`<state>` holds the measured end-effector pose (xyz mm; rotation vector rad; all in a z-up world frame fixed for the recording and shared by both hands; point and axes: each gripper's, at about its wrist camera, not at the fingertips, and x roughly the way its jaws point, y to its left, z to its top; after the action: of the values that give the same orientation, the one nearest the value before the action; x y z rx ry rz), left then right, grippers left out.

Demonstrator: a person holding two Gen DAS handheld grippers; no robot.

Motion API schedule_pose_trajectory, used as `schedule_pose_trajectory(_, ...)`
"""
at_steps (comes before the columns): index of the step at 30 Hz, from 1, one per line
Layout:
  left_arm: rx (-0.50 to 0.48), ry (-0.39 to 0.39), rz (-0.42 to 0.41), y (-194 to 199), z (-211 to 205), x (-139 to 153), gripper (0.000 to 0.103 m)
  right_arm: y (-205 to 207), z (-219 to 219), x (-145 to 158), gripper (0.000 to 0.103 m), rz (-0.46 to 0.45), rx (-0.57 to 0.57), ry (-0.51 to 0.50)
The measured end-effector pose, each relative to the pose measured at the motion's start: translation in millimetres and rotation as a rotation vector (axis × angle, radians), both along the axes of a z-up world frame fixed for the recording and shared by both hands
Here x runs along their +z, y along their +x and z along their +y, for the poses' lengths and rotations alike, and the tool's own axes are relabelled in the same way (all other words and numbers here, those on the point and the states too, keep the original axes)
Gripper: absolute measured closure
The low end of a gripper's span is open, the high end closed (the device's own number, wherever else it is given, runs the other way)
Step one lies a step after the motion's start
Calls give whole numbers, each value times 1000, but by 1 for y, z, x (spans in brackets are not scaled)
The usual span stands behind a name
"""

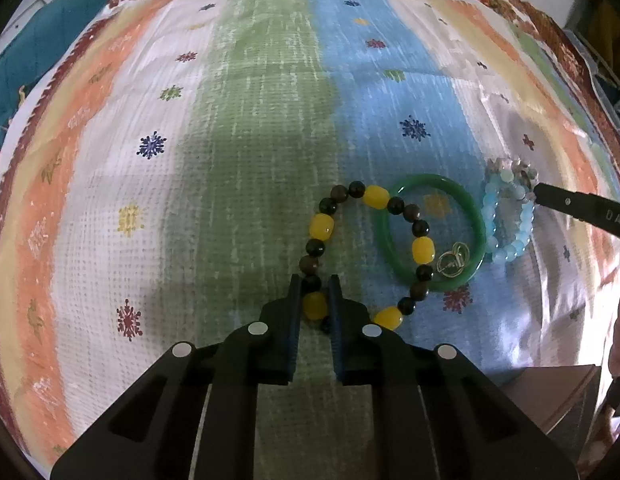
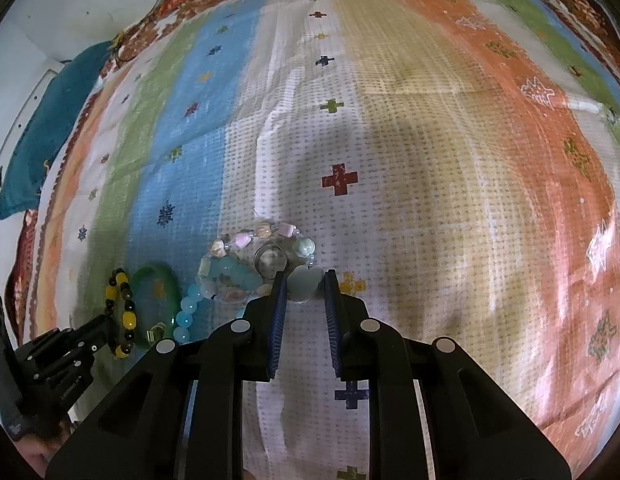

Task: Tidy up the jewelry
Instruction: 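Close the left tool on the black-and-yellow bead bracelet while the right tool grasps the pearl bracelet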

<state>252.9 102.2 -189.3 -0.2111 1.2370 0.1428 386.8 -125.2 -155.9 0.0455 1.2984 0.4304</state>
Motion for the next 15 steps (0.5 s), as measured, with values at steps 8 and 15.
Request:
schedule_pose_trajectory(8,-1,-23,-11,0,4,7,91,-4,2,13,84,-31,24,2)
schedule_pose_trajectory(15,-2,6,-28,-3,-3,18,91,-8,8,21,84,-98,67,-64)
